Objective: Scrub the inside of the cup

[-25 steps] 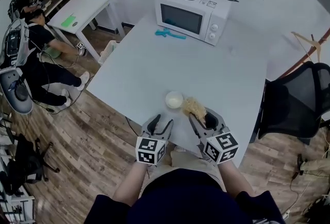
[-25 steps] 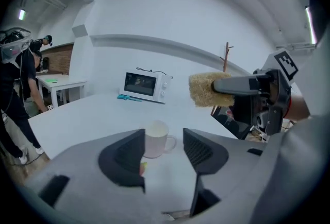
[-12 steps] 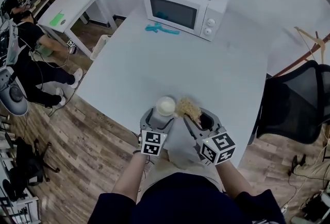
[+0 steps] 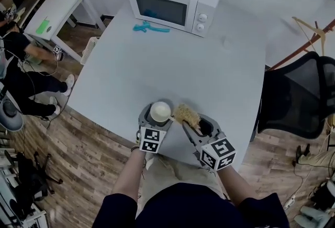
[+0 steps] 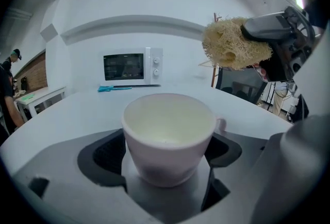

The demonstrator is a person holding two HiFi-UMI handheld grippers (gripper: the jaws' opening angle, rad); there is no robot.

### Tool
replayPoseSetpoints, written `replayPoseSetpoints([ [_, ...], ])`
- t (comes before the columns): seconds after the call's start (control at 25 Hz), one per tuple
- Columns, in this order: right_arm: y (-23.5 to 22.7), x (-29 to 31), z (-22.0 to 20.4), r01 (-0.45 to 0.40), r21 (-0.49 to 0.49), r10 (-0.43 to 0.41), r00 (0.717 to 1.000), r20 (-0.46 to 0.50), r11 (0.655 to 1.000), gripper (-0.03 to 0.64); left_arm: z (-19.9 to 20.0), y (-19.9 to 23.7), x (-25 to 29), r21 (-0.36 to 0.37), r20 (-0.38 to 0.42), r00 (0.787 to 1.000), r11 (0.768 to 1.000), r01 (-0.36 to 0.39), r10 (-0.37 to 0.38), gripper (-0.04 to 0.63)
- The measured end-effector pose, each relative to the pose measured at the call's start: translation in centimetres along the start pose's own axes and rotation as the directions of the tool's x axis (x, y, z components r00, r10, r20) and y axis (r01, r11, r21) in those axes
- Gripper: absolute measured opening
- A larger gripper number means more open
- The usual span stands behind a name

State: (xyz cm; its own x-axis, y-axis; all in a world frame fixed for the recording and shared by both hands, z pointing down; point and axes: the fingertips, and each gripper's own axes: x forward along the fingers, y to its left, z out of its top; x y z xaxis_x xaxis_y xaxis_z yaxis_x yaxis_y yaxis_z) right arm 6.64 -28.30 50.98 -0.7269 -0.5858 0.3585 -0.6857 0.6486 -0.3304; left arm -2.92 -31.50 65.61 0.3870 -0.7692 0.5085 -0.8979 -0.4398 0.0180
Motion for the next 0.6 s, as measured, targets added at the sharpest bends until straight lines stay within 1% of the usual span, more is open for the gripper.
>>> replayPoseSetpoints([
  [0.16,-0.5,-0.2,-0.3,0.053,0.017,-0.053,0.999,0.012,0.998,0.183,0.4,-0.6,0.8,0.06,0.017,0.998,0.996,0.061,-0.062,0.433],
  [0.36,-0.1,-0.1,-0.4,0.128,0.035,-0.129,0.991,0.041,0.991,0.183,0.0,-0.9,1.1,0.082,0.009,0.992,0.988,0.128,-0.129,0.433],
  [0.6,2.2,-0.5,-0.1,0.201,0.061,-0.205,0.975,0.08,0.978,0.183,0.0,-1.2,0.2,0.117,-0.013,0.978,0.971,0.21,-0.21,0.433],
])
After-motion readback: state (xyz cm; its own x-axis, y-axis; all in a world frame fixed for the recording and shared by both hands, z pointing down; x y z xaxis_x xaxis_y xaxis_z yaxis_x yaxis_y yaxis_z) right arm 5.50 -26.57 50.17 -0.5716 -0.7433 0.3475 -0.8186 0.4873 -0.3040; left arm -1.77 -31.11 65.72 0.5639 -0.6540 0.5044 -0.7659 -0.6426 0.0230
